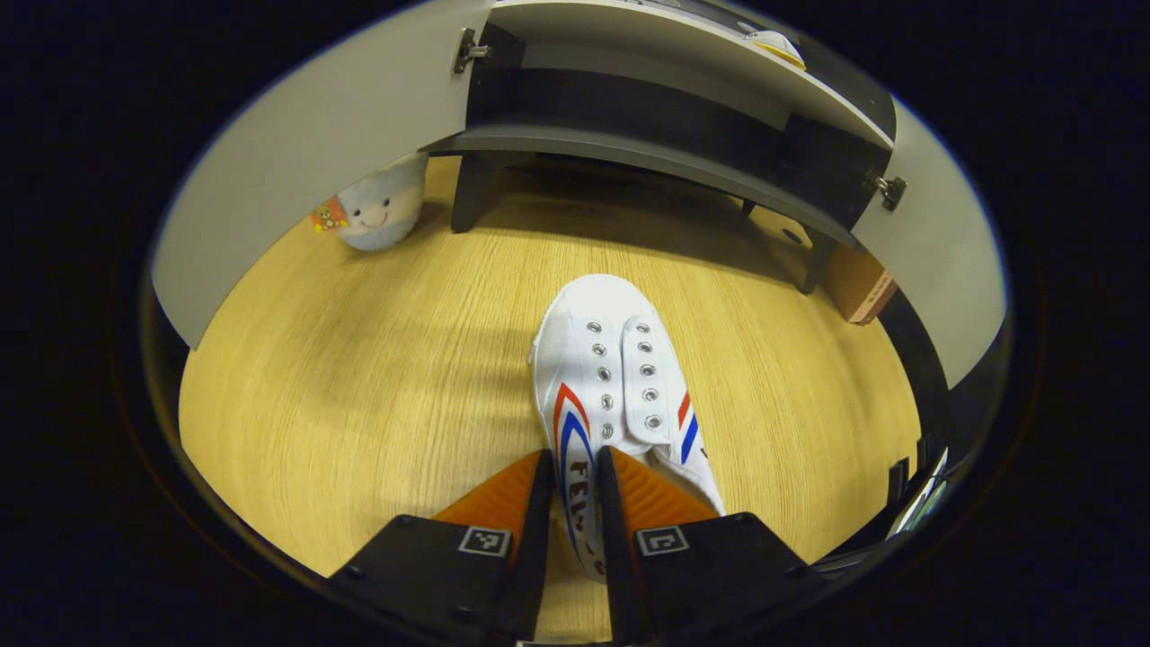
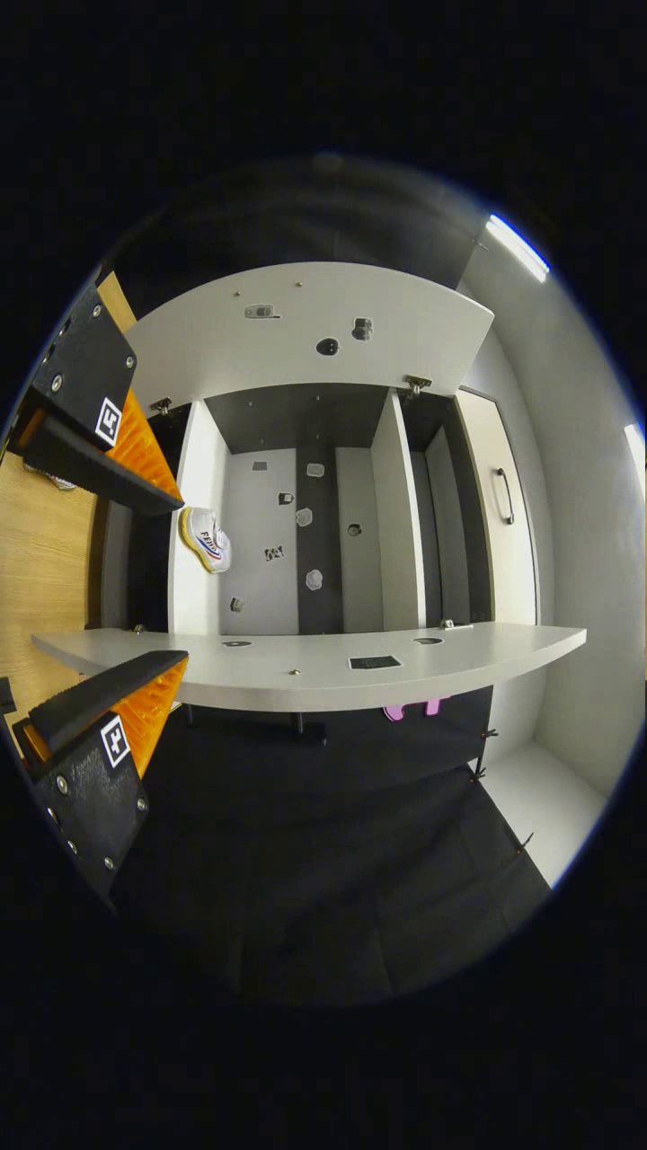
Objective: Grab one shoe with the right hand and put it into the shoe cabinet, grab the other shoe with the left hand and put it into the shoe cabinet; then close the right door with the right hand and the left door with the left hand.
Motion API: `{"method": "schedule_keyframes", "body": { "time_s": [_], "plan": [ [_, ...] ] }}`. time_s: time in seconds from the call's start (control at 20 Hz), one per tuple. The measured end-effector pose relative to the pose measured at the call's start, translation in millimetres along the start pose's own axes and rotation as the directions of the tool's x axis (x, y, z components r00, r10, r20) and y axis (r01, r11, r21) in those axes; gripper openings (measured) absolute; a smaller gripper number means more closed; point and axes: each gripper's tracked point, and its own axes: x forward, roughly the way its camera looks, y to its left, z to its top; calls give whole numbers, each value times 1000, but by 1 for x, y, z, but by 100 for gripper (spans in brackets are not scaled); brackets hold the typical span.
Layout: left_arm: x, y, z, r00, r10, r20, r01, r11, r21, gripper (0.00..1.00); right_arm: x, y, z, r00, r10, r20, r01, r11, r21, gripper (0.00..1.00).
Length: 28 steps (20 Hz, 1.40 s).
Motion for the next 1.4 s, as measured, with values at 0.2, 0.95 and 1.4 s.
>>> {"method": "schedule_keyframes", "body": {
  "time_s": [0.2, 0.95, 1.4],
  "plan": [
    [-4, 2, 8, 998, 47, -35, -46, 998, 41, 8, -4, -6, 1, 1000, 6, 5, -6, 1000, 12, 97],
    [-152, -12, 173, 993, -42, 110, 37, 998, 44, 6, 0, -9, -21, 998, 60, -26, -59, 998, 39, 93],
    [-217, -15, 298, 972, -64, 227, 66, 998, -3, 7, -2, -1, -38, 995, 89, -51, -86, 995, 53, 93]
  ]
}}
